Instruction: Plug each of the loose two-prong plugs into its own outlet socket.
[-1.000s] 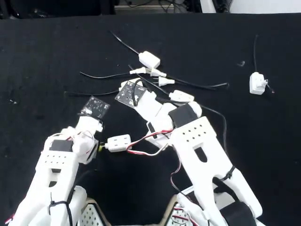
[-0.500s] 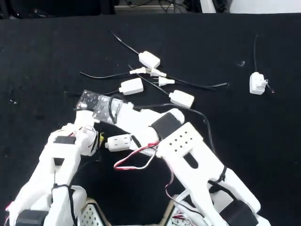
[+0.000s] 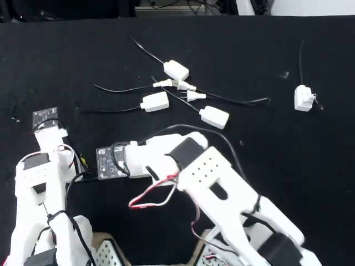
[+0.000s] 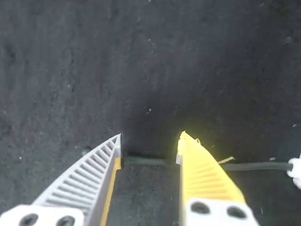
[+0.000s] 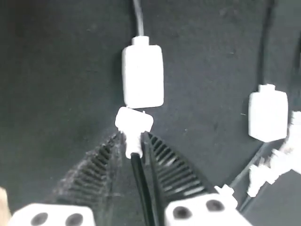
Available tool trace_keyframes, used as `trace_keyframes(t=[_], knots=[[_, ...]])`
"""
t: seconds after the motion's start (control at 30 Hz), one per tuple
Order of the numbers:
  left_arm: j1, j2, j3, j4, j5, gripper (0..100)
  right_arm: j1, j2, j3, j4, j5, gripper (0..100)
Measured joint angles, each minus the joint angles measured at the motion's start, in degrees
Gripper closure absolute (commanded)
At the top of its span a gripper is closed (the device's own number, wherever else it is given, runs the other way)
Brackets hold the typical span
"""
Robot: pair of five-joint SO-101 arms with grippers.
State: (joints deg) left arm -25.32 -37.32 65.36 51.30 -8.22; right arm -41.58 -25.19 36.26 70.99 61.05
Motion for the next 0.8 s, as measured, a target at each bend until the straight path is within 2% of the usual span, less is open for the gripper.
trace_keyframes(t=[0.17, 0.3, 0.8], knots=[[-0.18, 0.0, 1.49, 0.18, 0.09, 80, 0.0, 8.7, -8.09, 7.12, 4.66, 98.8], [-0.18, 0.0, 3.25, -1.85, 0.97, 80, 0.0, 12.66, -16.0, 11.43, 5.36, 98.8], [-0.18, 0.0, 3.34, -2.46, 1.41, 80, 0.0, 20.4, -18.73, 5.63, 5.54, 98.8]])
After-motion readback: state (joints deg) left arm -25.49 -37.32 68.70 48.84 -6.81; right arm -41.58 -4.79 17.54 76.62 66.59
